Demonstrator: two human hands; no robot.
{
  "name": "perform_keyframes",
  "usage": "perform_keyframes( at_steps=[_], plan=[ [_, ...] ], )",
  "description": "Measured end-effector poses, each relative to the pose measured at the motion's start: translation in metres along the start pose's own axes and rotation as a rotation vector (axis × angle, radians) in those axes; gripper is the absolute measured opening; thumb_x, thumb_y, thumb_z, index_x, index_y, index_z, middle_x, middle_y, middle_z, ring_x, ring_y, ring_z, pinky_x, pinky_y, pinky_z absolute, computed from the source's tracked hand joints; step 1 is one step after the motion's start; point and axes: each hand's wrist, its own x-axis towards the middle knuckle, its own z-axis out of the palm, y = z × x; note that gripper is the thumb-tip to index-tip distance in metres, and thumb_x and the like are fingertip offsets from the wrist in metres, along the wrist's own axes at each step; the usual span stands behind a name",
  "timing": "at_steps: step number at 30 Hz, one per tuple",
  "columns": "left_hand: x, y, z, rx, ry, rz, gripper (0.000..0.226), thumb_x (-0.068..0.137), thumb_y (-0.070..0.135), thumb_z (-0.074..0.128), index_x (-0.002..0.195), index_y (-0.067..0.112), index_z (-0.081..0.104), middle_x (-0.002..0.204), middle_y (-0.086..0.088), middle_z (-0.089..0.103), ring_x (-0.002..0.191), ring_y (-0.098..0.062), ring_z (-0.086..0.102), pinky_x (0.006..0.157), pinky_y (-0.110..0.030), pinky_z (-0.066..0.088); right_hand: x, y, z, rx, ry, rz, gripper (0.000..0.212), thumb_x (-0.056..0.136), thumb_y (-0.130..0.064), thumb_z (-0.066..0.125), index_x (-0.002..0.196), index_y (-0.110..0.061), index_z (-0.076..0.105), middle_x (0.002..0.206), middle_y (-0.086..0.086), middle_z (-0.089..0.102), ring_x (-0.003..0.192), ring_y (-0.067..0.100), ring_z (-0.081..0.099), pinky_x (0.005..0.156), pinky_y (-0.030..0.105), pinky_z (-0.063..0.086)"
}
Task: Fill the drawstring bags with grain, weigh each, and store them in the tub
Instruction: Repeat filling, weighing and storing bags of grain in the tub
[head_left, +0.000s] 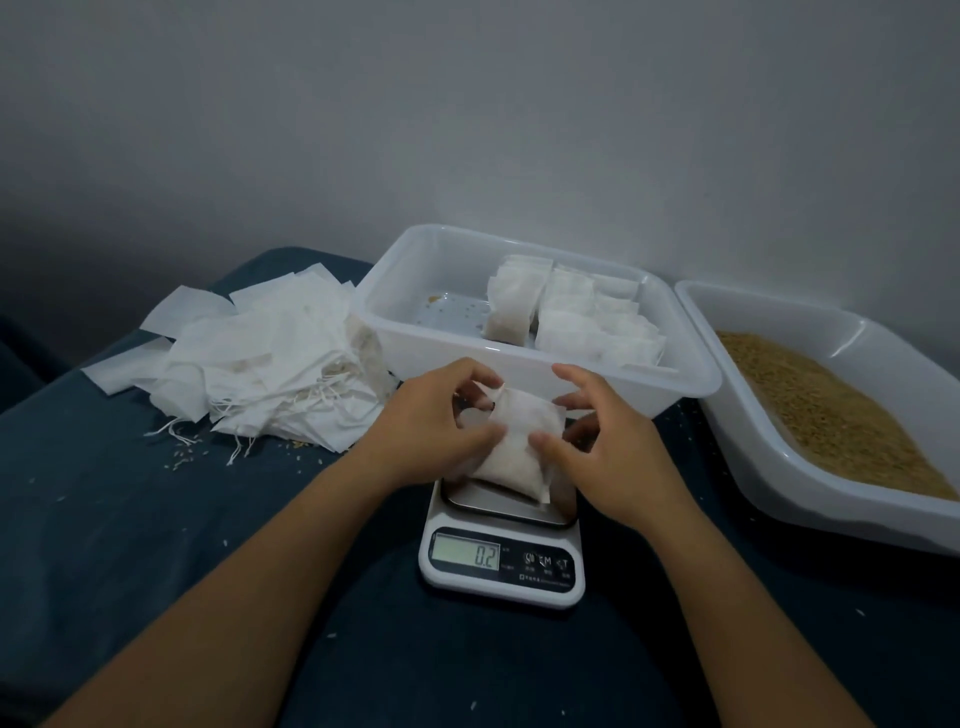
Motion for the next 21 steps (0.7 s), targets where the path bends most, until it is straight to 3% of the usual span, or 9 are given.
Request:
perform_keyframes(
  at_steps=[3,6,9,13,15,17,21],
  plan=[
    [0.005,-0.008,-0.001,-0.030,0.095,-0.097,0.029,0.088,0.034,0.079,0.113,0.038,0.065,0.093,0.015,0.070,0.075,0.007,0.061,0.073,-0.014,0.045,0.004,0.011,-0.006,-0.003,0.050,0.034,0.040,0.091,-0.051,0.073,0.129,-0.047,0.059,0.115,-0.027,0.062,0.093,-0.012,0.060,0.071,0.009,0.042],
    [0.010,-0.022,-0.002,-0.034,0.173,-0.228,0.019,0.092,0.034,0.074,0.110,0.033,0.068,0.088,0.014,0.071,0.078,0.000,0.064,0.071,-0.021,0.049,0.011,0.027,-0.008,0.020,0.135,0.129,0.016,0.095,-0.052,0.066,0.107,-0.041,0.067,0.098,-0.022,0.069,0.084,-0.006,0.065,0.067,0.012,0.043],
    [0.014,-0.038,-0.004,0.043,0.182,-0.297,0.012,0.095,0.034,0.071,0.107,0.030,0.070,0.088,0.017,0.066,0.083,0.000,0.061,0.075,-0.024,0.046,0.015,0.050,-0.004,0.051,0.142,0.244,0.026,0.099,-0.049,0.062,0.086,-0.030,0.073,0.076,-0.013,0.074,0.063,0.006,0.069,0.064,0.026,0.048],
    [0.018,-0.050,-0.003,0.115,0.187,-0.339,0.006,0.095,0.029,0.070,0.100,0.032,0.072,0.085,0.020,0.064,0.088,-0.007,0.061,0.081,-0.025,0.043,0.019,0.070,0.002,0.120,0.133,0.320,0.027,0.099,-0.045,0.066,0.082,-0.027,0.077,0.073,-0.010,0.074,0.049,0.006,0.063,0.054,0.027,0.050],
    [0.018,-0.051,-0.001,0.135,0.190,-0.331,0.005,0.094,0.030,0.071,0.097,0.034,0.071,0.083,0.020,0.064,0.083,-0.003,0.059,0.075,-0.023,0.043,0.022,0.071,0.003,0.190,0.167,0.336,0.026,0.097,-0.045,0.068,0.081,-0.028,0.077,0.073,-0.005,0.074,0.047,0.005,0.060,0.049,0.024,0.048],
    [0.019,-0.053,0.000,0.160,0.180,-0.315,0.005,0.093,0.032,0.071,0.095,0.036,0.070,0.082,0.020,0.064,0.077,0.002,0.057,0.067,-0.017,0.039,0.023,0.073,0.005,0.165,0.157,0.313,0.025,0.097,-0.046,0.068,0.081,-0.029,0.077,0.071,-0.009,0.073,0.048,0.004,0.061,0.055,0.026,0.048],
    [0.020,-0.055,0.002,0.178,0.175,-0.307,0.005,0.092,0.032,0.072,0.095,0.036,0.070,0.082,0.019,0.066,0.076,0.005,0.056,0.064,-0.013,0.036,0.023,0.076,0.008,0.105,0.139,0.270,0.023,0.097,-0.044,0.067,0.082,-0.030,0.077,0.071,-0.014,0.074,0.056,-0.001,0.063,0.067,0.030,0.053]
  ],
)
